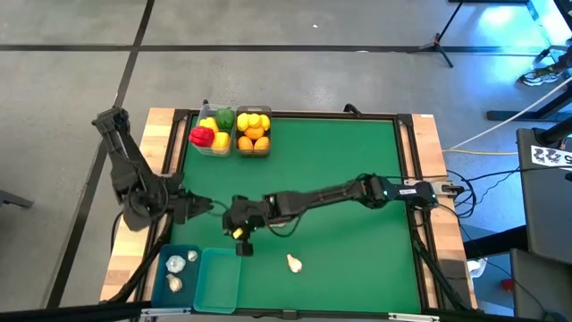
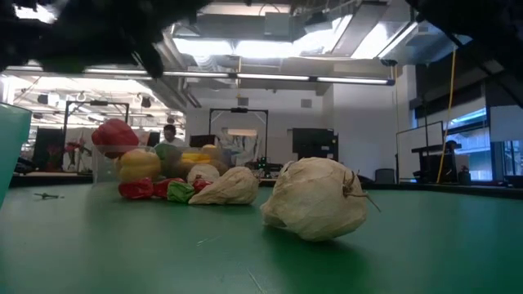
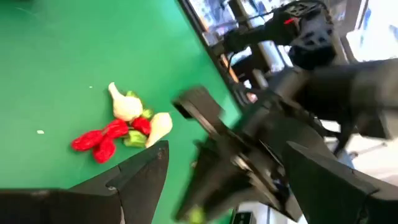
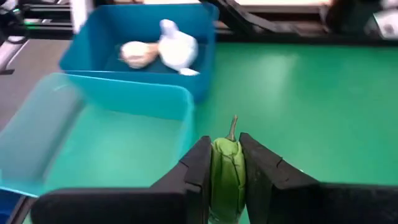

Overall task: Sort produce into baskets
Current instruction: Put the green chili pepper into the green bin, then put the red chili pepper into the green bin

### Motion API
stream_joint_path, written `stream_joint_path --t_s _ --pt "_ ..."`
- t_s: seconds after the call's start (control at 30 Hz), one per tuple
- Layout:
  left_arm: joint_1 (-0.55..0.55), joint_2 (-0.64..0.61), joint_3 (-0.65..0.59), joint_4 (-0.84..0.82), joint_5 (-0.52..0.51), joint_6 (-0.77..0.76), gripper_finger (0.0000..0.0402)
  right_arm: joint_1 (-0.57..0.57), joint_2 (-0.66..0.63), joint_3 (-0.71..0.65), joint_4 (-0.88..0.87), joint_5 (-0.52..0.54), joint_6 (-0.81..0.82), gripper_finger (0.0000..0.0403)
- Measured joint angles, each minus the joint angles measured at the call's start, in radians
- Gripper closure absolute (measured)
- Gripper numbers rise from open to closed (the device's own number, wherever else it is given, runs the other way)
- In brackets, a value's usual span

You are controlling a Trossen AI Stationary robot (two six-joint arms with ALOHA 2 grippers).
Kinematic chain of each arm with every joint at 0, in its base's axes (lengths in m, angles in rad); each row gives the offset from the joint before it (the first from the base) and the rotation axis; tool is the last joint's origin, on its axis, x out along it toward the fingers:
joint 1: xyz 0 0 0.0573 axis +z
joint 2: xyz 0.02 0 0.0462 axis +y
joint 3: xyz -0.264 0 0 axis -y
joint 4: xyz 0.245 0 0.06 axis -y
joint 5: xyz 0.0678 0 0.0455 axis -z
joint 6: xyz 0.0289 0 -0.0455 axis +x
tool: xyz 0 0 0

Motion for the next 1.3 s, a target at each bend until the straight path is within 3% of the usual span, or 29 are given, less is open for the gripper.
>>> stream_joint_path --t_s 0.13,0.3,0.47,0.77,1.07,1.2,1.3 --pt "0.044 -0.173 0.0 -0.058 0.05 0.11 0.0096 0.045 0.0 0.0 0.086 0.059 -0.028 0.0343" --pt "0.095 -0.39 0.001 -0.092 0.049 0.246 0.0096 0.085 0.001 0.0 0.245 0.06 -0.031 0.0343" --pt "0.132 -0.503 0.001 -0.095 0.019 0.337 0.0096 0.106 0.019 -0.003 0.333 0.017 -0.053 0.0342" --pt "0.142 -0.464 0.0 -0.105 0.023 0.361 0.0096 0.11 0.048 -0.003 0.331 -0.086 -0.011 0.033" --pt "0.142 -0.418 0.0 -0.177 0.024 0.234 0.0096 0.11 0.069 -0.003 0.269 -0.099 0.003 0.0206" --pt "0.142 -0.398 0.0 -0.178 0.024 0.227 0.0096 0.108 0.062 0.0 0.248 -0.059 0.004 0.0168" --pt "0.142 -0.391 0.0 -0.178 0.024 0.225 0.0096 0.103 0.021 -0.002 0.165 0.057 -0.041 0.0161"
